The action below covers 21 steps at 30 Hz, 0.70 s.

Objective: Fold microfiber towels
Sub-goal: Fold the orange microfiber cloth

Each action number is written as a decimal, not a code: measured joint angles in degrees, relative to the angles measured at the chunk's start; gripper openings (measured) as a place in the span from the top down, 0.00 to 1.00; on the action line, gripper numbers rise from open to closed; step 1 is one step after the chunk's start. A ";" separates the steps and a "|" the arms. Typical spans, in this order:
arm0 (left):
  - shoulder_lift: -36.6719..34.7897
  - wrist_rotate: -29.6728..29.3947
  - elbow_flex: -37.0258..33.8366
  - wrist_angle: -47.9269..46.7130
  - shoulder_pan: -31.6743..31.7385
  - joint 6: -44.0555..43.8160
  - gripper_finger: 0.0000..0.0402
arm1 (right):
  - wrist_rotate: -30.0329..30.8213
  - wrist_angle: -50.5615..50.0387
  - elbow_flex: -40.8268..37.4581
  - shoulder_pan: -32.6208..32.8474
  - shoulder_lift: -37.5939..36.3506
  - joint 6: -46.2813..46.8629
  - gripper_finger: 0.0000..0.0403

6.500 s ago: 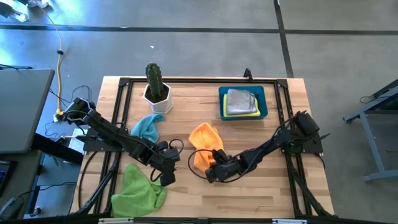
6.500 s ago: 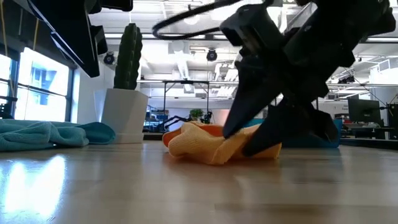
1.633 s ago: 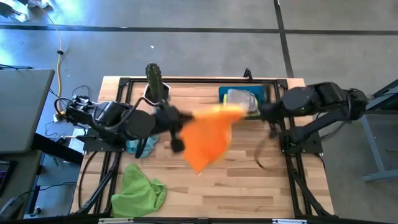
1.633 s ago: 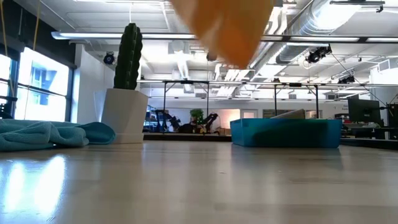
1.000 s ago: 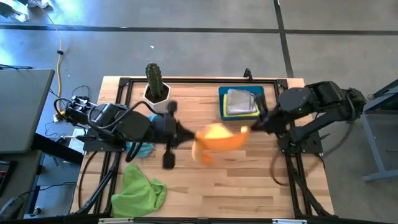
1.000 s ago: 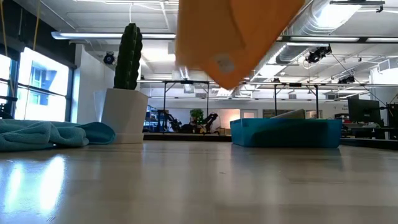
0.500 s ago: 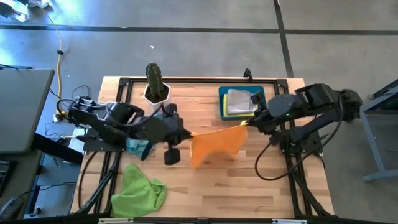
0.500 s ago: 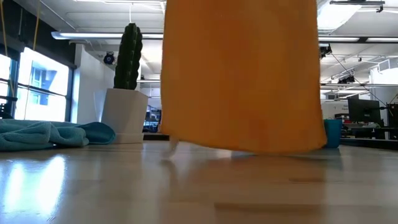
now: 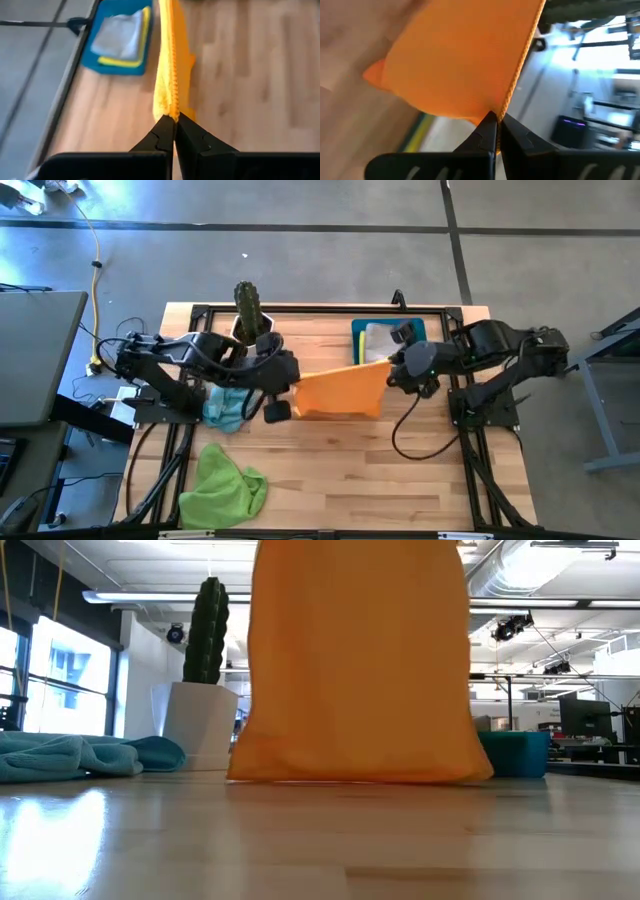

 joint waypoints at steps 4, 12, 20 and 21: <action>0.00 -3.46 0.00 -3.54 1.98 5.89 1.00 | 3.04 3.27 -0.01 -2.26 -0.01 -6.63 1.00; -0.04 -20.71 0.00 -4.57 2.16 16.11 1.00 | 14.20 11.09 -0.01 -4.46 -0.01 -17.16 1.00; -0.04 -22.94 0.04 -4.42 -3.12 13.38 1.00 | 2.51 3.78 -0.01 -4.20 0.81 -0.53 1.00; -0.04 -19.24 0.04 -4.42 -3.96 10.50 1.00 | -0.38 2.36 -0.01 -3.81 1.31 2.80 1.00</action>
